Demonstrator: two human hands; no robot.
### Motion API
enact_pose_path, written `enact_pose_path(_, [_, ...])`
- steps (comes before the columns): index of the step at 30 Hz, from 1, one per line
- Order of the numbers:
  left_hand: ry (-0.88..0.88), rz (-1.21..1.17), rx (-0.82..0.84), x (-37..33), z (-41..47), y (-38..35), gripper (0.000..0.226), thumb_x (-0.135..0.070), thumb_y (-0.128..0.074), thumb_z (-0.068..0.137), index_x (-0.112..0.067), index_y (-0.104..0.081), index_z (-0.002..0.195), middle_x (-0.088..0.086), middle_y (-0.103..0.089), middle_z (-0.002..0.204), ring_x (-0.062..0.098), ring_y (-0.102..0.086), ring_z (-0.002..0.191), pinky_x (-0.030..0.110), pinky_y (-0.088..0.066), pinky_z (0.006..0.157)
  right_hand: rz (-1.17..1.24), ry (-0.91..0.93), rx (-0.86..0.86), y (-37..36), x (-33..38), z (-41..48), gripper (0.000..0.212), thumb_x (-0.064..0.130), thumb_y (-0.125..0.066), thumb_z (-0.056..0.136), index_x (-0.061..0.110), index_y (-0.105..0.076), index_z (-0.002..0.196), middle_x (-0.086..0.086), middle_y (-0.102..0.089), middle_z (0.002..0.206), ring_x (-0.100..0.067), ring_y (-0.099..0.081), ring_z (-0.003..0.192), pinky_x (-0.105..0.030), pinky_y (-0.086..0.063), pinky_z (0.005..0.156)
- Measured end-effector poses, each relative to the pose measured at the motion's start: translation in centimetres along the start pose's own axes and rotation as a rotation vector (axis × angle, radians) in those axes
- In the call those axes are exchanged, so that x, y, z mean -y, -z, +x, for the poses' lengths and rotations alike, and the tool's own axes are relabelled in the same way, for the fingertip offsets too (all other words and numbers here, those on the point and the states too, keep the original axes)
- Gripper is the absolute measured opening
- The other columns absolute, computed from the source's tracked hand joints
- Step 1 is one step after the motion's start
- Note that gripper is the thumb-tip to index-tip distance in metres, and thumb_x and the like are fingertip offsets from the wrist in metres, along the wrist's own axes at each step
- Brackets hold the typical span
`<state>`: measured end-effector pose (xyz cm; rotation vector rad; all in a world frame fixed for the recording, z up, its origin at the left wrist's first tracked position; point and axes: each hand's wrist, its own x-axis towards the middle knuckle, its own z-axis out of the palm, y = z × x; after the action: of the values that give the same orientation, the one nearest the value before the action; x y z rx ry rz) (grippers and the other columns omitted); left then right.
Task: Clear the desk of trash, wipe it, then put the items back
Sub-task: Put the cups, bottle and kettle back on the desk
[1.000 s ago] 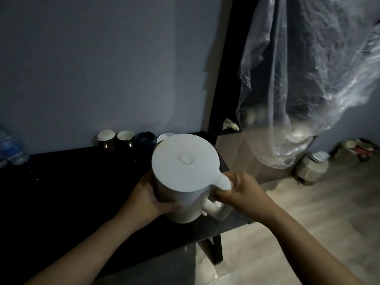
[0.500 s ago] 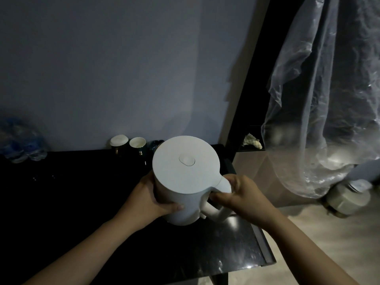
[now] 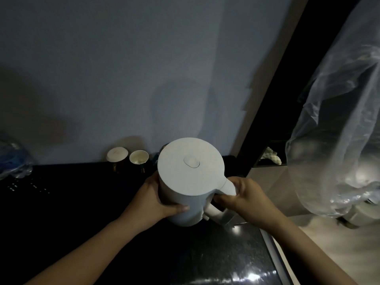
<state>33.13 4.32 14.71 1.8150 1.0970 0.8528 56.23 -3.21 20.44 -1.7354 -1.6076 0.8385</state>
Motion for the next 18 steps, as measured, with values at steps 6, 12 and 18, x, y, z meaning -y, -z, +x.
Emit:
enact_pose_path(6, [0.060, -0.029, 0.033, 1.9, 3.9, -0.1, 0.092, -0.035, -0.094, 0.046, -0.033, -0.043, 0.123, -0.031, -0.050, 0.115, -0.024, -0.045, 0.106, 0.010, -0.043, 0.094, -0.017, -0.017, 0.022, 0.1, -1.4, 4.6, 0.015, 0.018, -0.071, 0.075, 0.006, -0.062, 0.074, -0.010, -0.063, 0.068, -0.008, -0.056, 0.059, -0.030, -0.044, 0.056])
enact_pose_path(12, [0.129, -0.030, -0.005, 3.6, 6.7, -1.5, 0.098, -0.048, -0.091, 0.043, -0.035, -0.041, 0.126, -0.032, -0.047, 0.119, -0.029, -0.040, 0.108, 0.000, -0.036, 0.091, 0.016, -0.018, 0.081, 0.4, -4.1, 9.1, 0.024, 0.026, -0.071, 0.072, 0.004, -0.061, 0.073, -0.008, -0.058, 0.063, -0.006, -0.050, 0.056, -0.030, -0.040, 0.054])
enact_pose_path(18, [0.182, -0.030, -0.009, 5.5, 9.9, -2.9, 0.093, -0.030, -0.094, 0.050, -0.030, -0.044, 0.128, -0.031, -0.051, 0.116, -0.026, -0.045, 0.106, -0.004, -0.038, 0.082, 0.070, -0.055, 0.154, 0.7, -6.7, 13.3, 0.030, 0.032, -0.067, 0.069, 0.003, -0.059, 0.074, -0.016, -0.059, 0.062, -0.019, -0.056, 0.050, -0.025, -0.034, 0.046])
